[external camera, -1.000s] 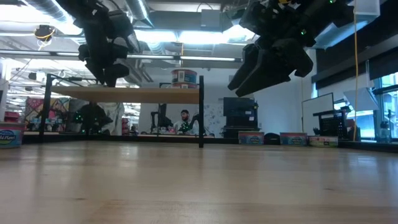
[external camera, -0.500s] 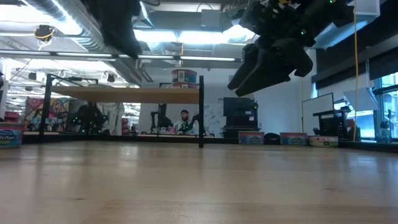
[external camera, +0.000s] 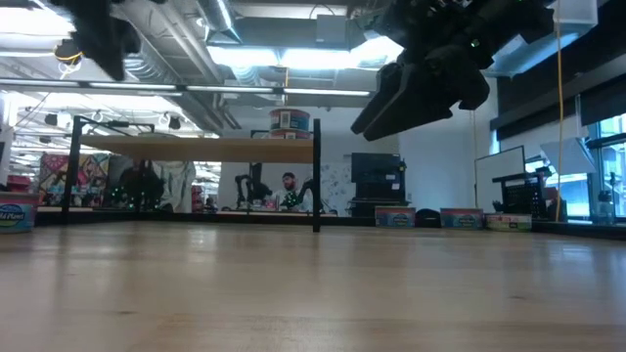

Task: Stack canned seafood by type on shelf
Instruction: Stack the green tuna can on top of the green tuna can on the shelf

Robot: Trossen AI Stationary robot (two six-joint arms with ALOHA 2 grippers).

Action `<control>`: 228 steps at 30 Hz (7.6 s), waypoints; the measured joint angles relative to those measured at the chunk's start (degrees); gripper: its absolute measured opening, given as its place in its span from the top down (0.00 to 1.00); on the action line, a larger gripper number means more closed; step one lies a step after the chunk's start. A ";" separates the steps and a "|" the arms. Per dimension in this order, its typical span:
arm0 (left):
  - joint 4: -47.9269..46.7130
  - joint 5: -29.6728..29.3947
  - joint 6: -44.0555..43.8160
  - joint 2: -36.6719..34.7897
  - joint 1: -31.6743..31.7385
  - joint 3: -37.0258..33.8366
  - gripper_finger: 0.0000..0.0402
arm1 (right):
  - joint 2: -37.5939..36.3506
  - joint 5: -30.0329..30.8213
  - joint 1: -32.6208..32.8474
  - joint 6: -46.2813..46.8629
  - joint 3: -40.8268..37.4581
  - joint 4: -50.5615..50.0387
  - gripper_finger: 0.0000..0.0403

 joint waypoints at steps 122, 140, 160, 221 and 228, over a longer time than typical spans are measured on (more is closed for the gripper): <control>70.46 -23.40 9.29 14.27 -13.73 -40.75 0.99 | 22.81 -18.72 -2.56 -5.77 4.67 34.32 0.24; 94.33 -25.66 5.16 14.40 -9.86 -54.06 1.00 | 36.15 -2.12 1.22 -39.08 24.12 17.32 0.24; 100.58 -29.44 1.00 14.58 -9.86 -58.03 1.00 | 39.08 0.26 -1.32 -49.24 27.80 16.89 0.24; 105.40 -32.25 -0.95 14.75 -9.78 -58.14 0.89 | 46.44 -4.15 -3.10 -38.51 39.95 9.53 0.57; 108.29 -31.94 3.81 14.69 -9.84 -57.34 0.64 | 44.55 -2.20 -2.24 -32.42 39.90 7.03 0.60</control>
